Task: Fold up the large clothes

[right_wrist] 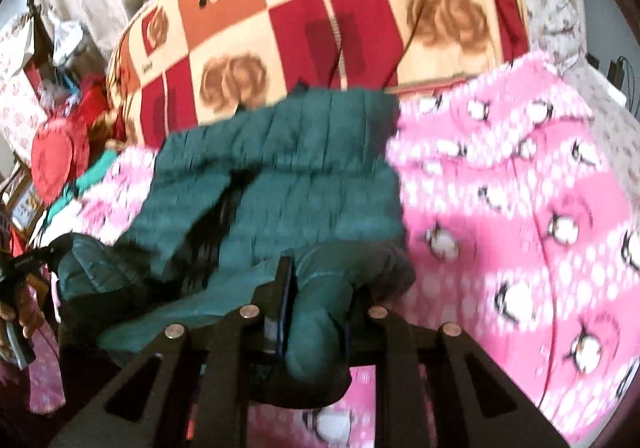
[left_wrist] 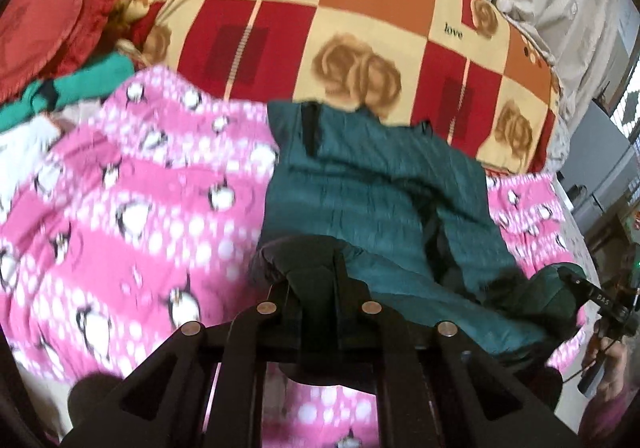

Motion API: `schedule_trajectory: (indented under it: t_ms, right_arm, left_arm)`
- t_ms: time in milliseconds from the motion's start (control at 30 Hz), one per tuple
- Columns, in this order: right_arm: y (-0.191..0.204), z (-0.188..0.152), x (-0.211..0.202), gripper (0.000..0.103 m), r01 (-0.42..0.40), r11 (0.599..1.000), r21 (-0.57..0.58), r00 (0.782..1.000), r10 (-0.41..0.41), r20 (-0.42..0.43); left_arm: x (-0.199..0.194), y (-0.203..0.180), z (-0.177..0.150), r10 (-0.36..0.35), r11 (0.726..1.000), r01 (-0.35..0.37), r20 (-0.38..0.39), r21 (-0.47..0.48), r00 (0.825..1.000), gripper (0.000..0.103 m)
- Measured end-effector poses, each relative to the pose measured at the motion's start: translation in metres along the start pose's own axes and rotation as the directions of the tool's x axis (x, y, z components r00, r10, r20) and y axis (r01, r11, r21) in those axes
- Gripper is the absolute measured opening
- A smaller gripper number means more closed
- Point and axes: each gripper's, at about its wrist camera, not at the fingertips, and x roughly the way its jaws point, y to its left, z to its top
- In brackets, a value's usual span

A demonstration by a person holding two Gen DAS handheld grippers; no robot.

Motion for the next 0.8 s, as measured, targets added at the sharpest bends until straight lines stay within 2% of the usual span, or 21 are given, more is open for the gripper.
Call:
schedule_trajectory:
  t_ms: [200,500,800]
  right_arm:
    - [-0.009,0.037,0.02,0.02,0.017,0.999,0.046,1.0,-0.018,0.026]
    - [-0.015,0.097,0.059,0.02,0.081,0.996,0.032,0.995,-0.082,0.056]
    - [-0.023,0.148,0.115,0.02,0.152,0.988,0.02,0.987,-0.153,0.038]
  left_arm:
    - [0.022,-0.013,0.034,0.042,0.999,-0.042,0.049,-0.003,0.998,0.0]
    - [0.047,-0.031,0.086,0.118,0.993,-0.121,0.132,0.015,0.984,0.0]
    - [0.091,-0.037,0.129,0.183,0.982,-0.188,0.15,0.021,0.972,0.0]
